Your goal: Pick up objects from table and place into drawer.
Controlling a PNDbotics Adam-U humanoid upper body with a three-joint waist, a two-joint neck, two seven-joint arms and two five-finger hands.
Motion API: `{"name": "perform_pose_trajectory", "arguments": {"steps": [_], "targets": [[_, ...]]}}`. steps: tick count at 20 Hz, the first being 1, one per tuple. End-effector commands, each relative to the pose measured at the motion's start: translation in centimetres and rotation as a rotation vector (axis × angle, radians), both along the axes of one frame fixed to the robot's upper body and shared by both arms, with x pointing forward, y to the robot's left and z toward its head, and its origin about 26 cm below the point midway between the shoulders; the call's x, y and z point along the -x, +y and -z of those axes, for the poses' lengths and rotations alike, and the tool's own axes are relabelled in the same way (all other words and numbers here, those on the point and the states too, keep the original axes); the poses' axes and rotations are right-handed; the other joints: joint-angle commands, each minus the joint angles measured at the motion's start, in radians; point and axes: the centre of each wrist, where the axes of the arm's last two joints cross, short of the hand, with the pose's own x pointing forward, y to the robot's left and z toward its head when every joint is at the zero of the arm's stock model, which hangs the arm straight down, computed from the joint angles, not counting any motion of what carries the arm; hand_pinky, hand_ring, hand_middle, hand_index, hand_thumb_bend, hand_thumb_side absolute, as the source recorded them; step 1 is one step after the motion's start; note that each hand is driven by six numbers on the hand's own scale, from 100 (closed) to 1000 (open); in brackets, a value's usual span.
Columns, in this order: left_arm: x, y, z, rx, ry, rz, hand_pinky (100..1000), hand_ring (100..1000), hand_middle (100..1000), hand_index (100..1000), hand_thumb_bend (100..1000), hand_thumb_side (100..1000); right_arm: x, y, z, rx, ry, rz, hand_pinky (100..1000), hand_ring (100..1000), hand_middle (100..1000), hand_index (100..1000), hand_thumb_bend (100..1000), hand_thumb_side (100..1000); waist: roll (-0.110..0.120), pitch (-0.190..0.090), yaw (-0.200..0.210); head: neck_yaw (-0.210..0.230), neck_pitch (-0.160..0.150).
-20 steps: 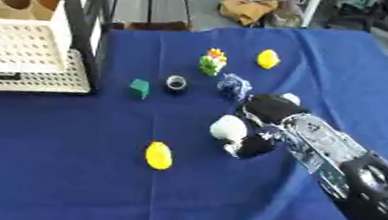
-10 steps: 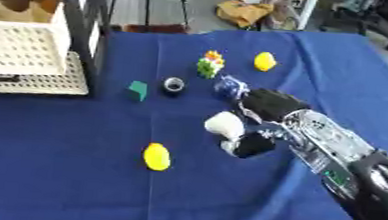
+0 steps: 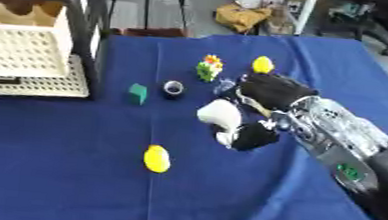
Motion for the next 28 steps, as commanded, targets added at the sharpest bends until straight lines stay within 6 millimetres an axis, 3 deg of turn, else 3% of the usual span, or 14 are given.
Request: {"name": "perform_pose_trajectory", "arguments": {"steps": [1,11,19,28], "targets": [[0.4,0.3,-0.7,-0.031,-0.023,-0.005,654,806,731,916,100,1000,1.7,0.3,-2.7,0.005,-0.063,-0.029,431,586,309,621,189,690,-0.006,-0.028,0.001,-0.005,-0.001],[0.4,0.1,-0.7,-0.040,-0.015,0.007,653,806,731,916,100,1000,3.8,2.1,-6.5,-0.075,-0.126,-0.087,430,580,288,603,178,712,-0.030,-0.038,0.025,-0.012,-0.004],[0.4,-0.2,-0.6,-0.049,-0.008,0.023,652,806,731,916,100,1000,2.5,2.8,-9.2,-0.184,-0.164,-0.095,432,575,267,582,173,730,-0.041,-0.036,0.064,-0.046,-0.021],[0.3,-0.6,-0.4,-0.067,-0.019,0.040,652,806,731,916,100,1000,-0.1,2.5,-11.3,-0.290,-0.203,-0.062,434,572,255,565,175,730,-0.049,-0.015,0.123,-0.097,-0.069]]}}
